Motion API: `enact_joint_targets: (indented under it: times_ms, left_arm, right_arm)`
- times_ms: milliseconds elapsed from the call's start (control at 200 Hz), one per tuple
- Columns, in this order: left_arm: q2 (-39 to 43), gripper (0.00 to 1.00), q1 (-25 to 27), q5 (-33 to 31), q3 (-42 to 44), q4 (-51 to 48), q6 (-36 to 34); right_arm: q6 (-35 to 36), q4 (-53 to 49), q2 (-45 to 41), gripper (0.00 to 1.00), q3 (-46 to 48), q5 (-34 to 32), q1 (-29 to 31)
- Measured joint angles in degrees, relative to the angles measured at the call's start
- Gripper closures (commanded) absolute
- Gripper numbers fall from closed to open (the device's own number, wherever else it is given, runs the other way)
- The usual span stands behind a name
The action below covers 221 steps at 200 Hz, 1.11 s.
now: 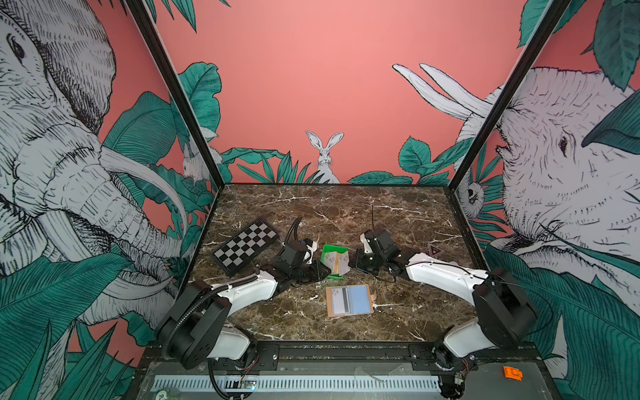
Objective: Put the credit cards into the card holder
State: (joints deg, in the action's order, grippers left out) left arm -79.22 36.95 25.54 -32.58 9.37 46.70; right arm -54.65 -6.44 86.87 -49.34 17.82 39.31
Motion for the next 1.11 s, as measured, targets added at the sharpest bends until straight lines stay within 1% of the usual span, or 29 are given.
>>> enact_joint_targets:
  times_ms: [80, 295, 395, 620, 870, 1105]
  left_arm:
    - [-0.83, 0.76, 0.48, -0.11, -0.31, 0.63, 0.2]
    - [-2.21, 0.76, 1.18, -0.59, -0.31, 1.36, 0.48]
    - [-2.4, 0.76, 1.27, -0.7, -0.31, 1.4, 0.5]
    - [-2.58, 0.76, 1.4, -0.87, -0.52, 1.55, 0.68]
    - [-2.6, 0.76, 1.62, -0.94, -0.96, 1.73, 0.87]
    - [-3.08, 0.76, 1.66, -0.94, -1.09, 1.77, 1.16]
  right_arm:
    - [0.0, 0.2, 0.39, 0.99, 0.44, 0.02, 0.0]
    - [-0.02, 0.92, 1.11, 0.91, 0.59, 0.09, 0.0]
    - [-0.15, 1.64, 1.2, 0.88, 0.59, 0.22, 0.0]
    - [-0.28, 2.93, 2.14, 0.84, 0.59, 0.46, 0.0]
    - [-0.37, 2.78, 2.73, 0.75, 0.63, -0.22, 0.0]
    - [-0.74, 4.26, 3.72, 0.74, 1.53, 0.02, 0.0]
